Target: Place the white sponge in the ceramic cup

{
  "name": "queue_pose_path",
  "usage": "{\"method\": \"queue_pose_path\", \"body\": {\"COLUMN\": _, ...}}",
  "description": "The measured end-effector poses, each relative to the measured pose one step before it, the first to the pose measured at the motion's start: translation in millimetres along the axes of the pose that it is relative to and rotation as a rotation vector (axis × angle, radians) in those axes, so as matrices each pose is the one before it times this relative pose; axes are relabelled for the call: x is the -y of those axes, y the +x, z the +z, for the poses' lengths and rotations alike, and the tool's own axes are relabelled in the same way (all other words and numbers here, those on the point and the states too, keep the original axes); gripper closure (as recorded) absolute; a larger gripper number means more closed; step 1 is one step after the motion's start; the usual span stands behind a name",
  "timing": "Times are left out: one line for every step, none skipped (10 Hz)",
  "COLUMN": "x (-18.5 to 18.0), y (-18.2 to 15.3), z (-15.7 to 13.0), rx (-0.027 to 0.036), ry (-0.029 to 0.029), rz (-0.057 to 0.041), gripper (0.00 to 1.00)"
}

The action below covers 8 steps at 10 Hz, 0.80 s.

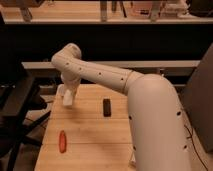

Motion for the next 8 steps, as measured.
{"method": "queue_pose_path", "body": {"x": 1.11, "y": 1.01, "z": 0.86, "rx": -0.00125, "ry": -0.0007, "rz": -0.00773, "gripper": 0.99}}
{"method": "queue_pose_path", "body": {"x": 0.49, "y": 0.45, "z": 0.55, "rx": -0.00045, "ry": -0.00013, "rz": -0.00421, "gripper": 0.99}}
{"method": "queue_pose_path", "body": {"x": -0.06, "y": 0.31, "z": 1.79, "rx": -0.0005, "ry": 0.0008, "rz": -0.00046, "gripper": 0.99}}
{"method": "queue_pose_path", "body": {"x": 0.89, "y": -0.64, "z": 1.45, "rx": -0.00036, "ry": 0.00104, "rz": -0.00222, "gripper": 0.99}}
{"method": "queue_pose_path", "body": {"x": 1.66, "y": -1.31, "z": 0.99, "rx": 0.00046, "ry": 0.00131, "rz": -0.00325, "gripper": 0.99}}
{"method": "queue_pose_path", "body": {"x": 1.82, "y": -1.31, "z": 0.89, "rx": 0.00032, "ry": 0.00035, "rz": -0.00354, "gripper": 0.99}}
{"method": "queue_pose_path", "body": {"x": 1.93, "y": -0.95, "z": 1.44, "rx": -0.00023, "ry": 0.00007, "rz": -0.0037, "gripper": 0.95}}
{"method": "queue_pose_path", "body": {"x": 0.77, "y": 0.23, "z": 0.34, "rx": -0.00131, "ry": 0.00082, "rz": -0.00333, "gripper": 0.92}}
